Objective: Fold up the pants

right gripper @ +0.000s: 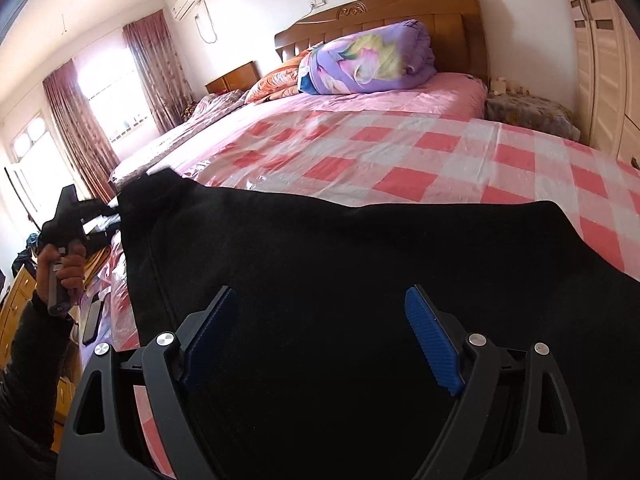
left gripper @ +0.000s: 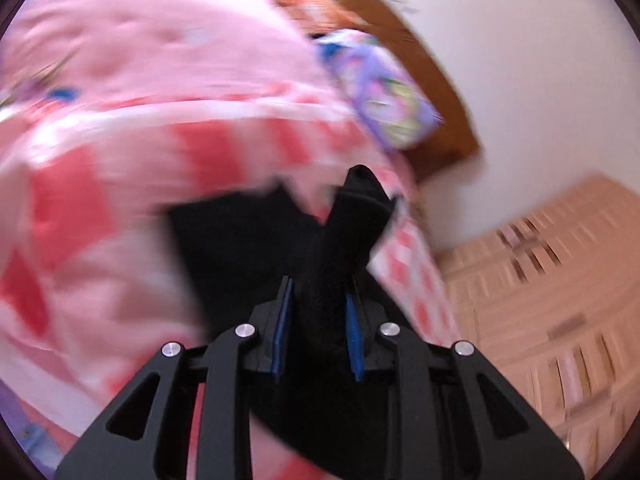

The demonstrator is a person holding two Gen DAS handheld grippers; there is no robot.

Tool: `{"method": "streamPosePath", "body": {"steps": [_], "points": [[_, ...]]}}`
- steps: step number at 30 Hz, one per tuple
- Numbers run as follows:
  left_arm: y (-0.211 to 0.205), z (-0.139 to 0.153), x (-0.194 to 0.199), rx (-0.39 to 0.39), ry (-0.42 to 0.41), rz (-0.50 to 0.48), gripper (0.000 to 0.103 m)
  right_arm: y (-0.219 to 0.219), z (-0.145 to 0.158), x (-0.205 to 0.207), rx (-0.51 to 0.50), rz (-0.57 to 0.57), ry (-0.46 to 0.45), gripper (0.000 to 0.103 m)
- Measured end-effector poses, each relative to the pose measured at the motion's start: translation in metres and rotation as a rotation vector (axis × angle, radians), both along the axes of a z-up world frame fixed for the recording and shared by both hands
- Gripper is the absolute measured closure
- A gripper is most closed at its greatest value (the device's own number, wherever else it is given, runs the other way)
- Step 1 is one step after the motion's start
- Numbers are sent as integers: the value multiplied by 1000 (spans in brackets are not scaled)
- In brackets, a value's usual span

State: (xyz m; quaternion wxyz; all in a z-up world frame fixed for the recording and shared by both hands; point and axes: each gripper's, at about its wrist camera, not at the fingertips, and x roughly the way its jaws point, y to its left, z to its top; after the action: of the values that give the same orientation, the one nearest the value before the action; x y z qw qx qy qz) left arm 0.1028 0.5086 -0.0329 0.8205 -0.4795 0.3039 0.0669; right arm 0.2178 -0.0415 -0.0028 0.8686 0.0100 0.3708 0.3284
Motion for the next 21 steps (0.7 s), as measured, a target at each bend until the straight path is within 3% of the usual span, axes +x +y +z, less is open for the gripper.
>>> {"method": "streamPosePath", "body": {"steps": [2, 4, 8, 10, 14, 17, 18, 21], "points": [[12, -11, -9, -62, 12, 22, 54, -1, 0, -1, 0, -5, -3, 19], [16, -14, -25, -120, -41, 55, 41, 1, 2, -3, -19, -13, -5, 19], [-4, 5, -39, -11, -65, 37, 41, 23, 15, -34, -125, 86, -102, 19], [-26, 14, -36, 76, -49, -23, 42, 41, 19, -58, -171, 196, -164, 19], [-56, 12, -21, 210, 30, -98, 43, 71, 6, -90, -244, 358, -187, 23], [-63, 0, -9, 206, 66, -103, 59, 83, -11, -99, -308, 406, -178, 32], [-64, -2, -8, 214, 74, -100, 71, 84, -16, -100, -321, 411, -164, 33], [-69, -4, -10, 260, 87, -95, 86, 84, -24, -105, -328, 425, -145, 35]]}}
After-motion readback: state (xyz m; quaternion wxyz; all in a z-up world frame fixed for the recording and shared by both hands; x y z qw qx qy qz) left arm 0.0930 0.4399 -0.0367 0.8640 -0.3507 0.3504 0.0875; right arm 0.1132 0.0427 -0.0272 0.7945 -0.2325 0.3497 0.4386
